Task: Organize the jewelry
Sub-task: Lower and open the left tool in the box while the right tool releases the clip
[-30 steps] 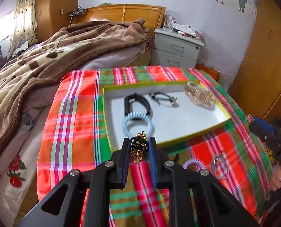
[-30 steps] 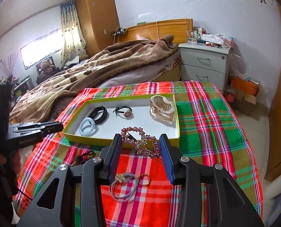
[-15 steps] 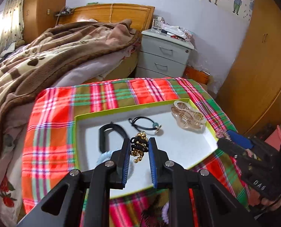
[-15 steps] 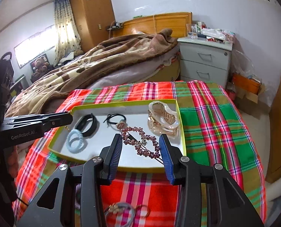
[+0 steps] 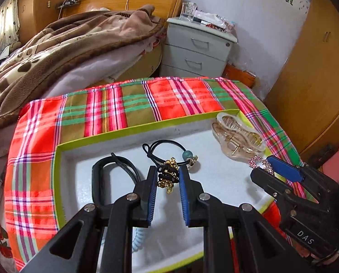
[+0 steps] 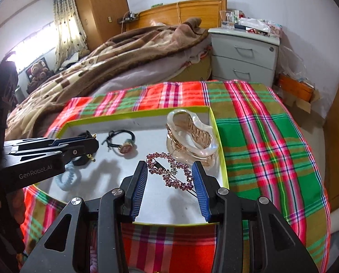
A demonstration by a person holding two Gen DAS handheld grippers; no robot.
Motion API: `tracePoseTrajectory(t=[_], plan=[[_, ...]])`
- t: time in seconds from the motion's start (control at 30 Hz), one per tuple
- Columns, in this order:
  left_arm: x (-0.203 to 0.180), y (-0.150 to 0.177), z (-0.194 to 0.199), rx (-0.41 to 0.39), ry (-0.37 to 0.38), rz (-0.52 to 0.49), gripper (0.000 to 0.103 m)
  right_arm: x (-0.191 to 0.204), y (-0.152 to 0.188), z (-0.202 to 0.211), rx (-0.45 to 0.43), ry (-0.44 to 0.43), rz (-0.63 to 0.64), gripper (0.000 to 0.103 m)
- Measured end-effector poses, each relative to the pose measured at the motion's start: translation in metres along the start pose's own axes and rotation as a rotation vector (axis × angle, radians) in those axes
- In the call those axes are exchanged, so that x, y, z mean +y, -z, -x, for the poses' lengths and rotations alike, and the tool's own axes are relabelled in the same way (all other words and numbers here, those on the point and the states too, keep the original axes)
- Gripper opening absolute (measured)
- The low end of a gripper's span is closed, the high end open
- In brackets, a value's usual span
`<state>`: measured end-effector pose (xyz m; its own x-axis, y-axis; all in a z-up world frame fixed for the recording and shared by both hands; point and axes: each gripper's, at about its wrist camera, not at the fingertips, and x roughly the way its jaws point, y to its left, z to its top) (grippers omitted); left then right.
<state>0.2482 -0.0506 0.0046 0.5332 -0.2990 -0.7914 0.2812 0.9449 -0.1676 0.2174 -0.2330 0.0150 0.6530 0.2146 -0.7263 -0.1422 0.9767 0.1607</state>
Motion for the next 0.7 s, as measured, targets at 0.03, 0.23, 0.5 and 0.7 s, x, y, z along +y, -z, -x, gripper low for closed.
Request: tracePoseTrajectory(t=[0.03, 0.23, 0.5, 0.7], plan=[[0.001, 0.000, -0.003, 0.006, 0.000, 0.002, 0.020, -0.001, 0.001, -0.003, 0.008, 0.003, 0.000, 0.042], [0.004, 0.003, -0.016, 0.032, -0.005, 0.017, 0.020, -0.003, 0.002, -0.012, 0.030, 0.028, 0.008, 0.042], [0.005, 0.004, -0.024, 0.045, -0.011, 0.018, 0.020, -0.002, 0.002, -0.019, 0.050, 0.047, 0.025, 0.042], [0.005, 0.004, -0.027, 0.049, -0.015, 0.019, 0.020, 0.001, 0.003, -0.023, 0.057, 0.061, 0.045, 0.042]])
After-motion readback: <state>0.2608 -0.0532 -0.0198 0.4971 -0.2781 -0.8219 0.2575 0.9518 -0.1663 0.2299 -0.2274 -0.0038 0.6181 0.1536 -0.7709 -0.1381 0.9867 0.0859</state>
